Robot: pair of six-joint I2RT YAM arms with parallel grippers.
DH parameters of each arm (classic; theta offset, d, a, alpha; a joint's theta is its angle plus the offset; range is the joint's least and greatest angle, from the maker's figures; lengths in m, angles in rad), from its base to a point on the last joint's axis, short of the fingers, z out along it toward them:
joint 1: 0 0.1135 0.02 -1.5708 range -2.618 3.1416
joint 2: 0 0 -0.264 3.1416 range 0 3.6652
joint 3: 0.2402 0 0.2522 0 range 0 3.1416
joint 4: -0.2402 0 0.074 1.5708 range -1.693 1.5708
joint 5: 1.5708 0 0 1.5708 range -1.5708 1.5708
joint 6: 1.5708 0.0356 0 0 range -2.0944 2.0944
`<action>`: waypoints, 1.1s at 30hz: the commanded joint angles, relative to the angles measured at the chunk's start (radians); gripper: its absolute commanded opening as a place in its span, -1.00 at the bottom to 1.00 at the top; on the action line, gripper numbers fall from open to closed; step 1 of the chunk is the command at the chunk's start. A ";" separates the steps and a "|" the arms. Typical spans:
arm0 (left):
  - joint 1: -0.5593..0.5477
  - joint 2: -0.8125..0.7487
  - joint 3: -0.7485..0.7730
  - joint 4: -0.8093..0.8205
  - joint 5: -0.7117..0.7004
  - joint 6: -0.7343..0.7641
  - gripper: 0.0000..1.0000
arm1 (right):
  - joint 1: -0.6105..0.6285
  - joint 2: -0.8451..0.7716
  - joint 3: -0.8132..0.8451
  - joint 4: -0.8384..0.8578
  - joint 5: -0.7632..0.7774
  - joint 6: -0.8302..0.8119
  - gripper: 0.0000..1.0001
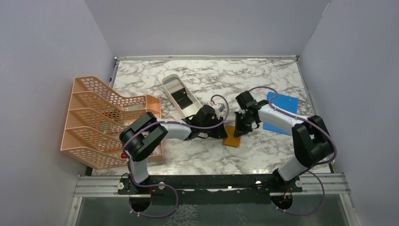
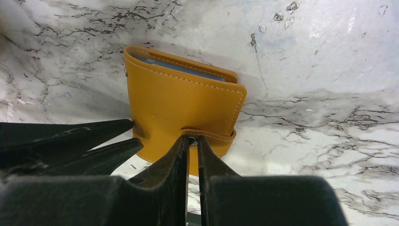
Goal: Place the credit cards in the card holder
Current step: Close the card holder at the center of the board, then reset both arms
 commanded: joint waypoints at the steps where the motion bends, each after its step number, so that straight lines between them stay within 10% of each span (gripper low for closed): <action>1: -0.004 -0.040 -0.029 0.003 0.009 0.013 -0.56 | 0.005 0.090 -0.046 0.038 0.048 -0.013 -0.71; 14: 0.003 -0.187 0.072 -0.162 -0.061 0.070 -0.52 | 0.005 -0.446 -0.051 0.010 0.078 0.019 -0.23; 19: 0.004 -0.358 0.123 -0.291 -0.185 0.126 -0.32 | 0.005 -0.693 -0.110 0.028 0.120 0.015 0.48; 23: 0.004 -0.503 0.131 -0.380 -0.290 0.166 -0.03 | 0.005 -0.834 -0.106 -0.002 0.158 0.008 0.99; 26: 0.005 -0.616 0.115 -0.442 -0.345 0.183 0.96 | 0.005 -0.927 -0.109 -0.035 0.188 0.031 0.99; 33: 0.003 -0.880 -0.025 -0.478 -0.398 0.148 0.98 | 0.004 -1.126 -0.242 -0.048 0.258 0.159 0.99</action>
